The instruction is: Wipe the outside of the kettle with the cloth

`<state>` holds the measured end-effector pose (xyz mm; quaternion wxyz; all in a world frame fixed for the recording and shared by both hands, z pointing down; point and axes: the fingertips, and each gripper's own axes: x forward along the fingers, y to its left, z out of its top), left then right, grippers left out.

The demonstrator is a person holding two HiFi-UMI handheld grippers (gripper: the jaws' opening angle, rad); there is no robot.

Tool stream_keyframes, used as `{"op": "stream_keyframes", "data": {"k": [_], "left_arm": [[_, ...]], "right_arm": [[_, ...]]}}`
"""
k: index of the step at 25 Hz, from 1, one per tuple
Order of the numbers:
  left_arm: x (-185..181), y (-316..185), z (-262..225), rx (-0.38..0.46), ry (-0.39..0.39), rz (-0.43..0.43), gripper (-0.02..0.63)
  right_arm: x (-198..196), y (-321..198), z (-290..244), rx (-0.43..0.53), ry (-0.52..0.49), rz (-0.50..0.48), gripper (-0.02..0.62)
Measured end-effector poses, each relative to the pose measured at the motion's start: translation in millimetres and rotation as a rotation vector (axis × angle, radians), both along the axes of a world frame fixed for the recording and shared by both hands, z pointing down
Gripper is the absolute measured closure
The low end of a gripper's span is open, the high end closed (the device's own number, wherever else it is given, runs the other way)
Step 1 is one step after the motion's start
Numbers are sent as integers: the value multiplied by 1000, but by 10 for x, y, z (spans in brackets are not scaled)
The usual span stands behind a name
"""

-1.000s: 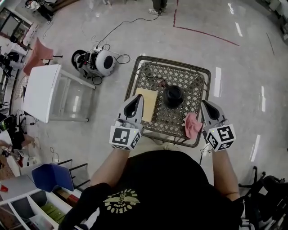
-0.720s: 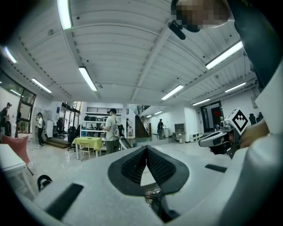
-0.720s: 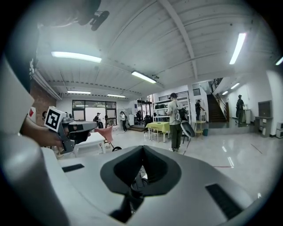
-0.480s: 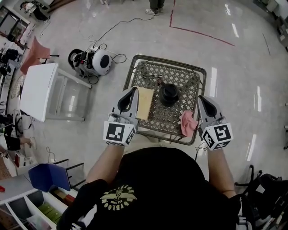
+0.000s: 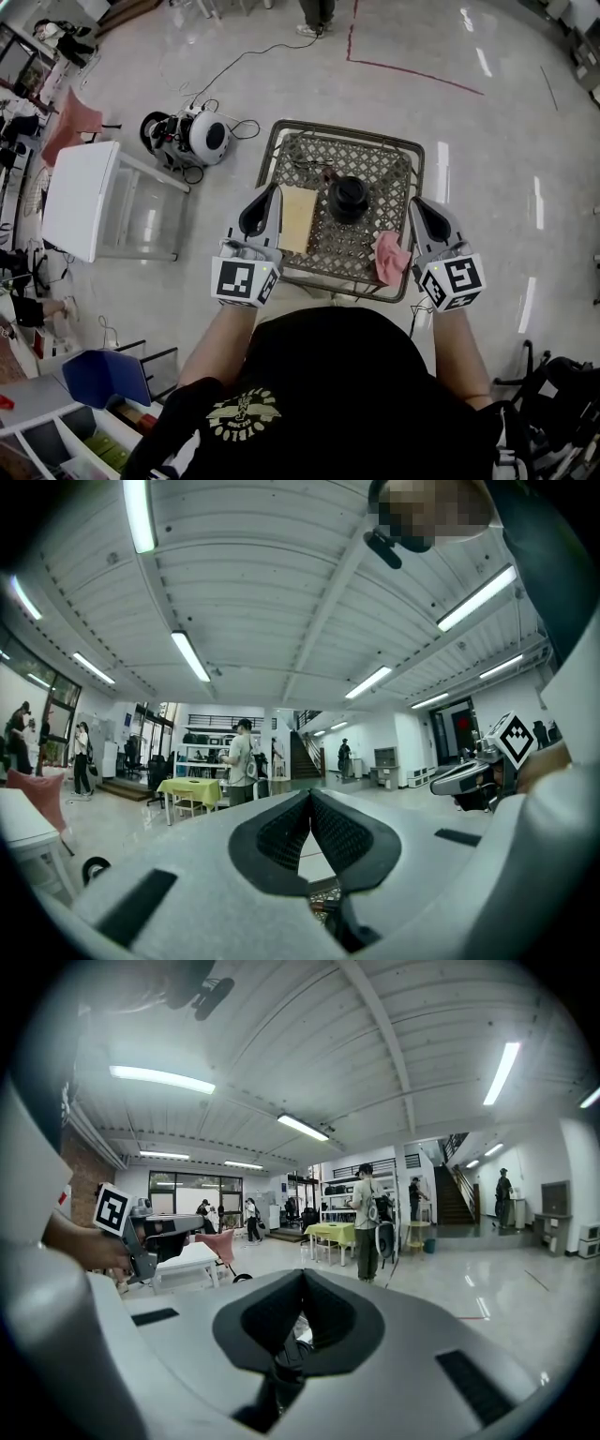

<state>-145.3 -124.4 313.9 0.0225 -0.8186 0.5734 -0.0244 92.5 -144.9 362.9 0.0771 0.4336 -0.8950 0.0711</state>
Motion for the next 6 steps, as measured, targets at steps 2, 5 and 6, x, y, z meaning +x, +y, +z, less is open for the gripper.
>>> {"op": "stream_keyframes", "data": {"k": [2, 5, 6], "left_arm": [[-7, 4, -10, -2, -15, -2, 597], [-12, 4, -26, -6, -33, -2, 597], [-13, 3, -32, -7, -39, -2, 597]], "right_arm": [[-1, 6, -20, 3, 1, -1, 584], [10, 0, -56, 8, -1, -3, 584], [15, -5, -68, 10, -2, -2, 584]]}}
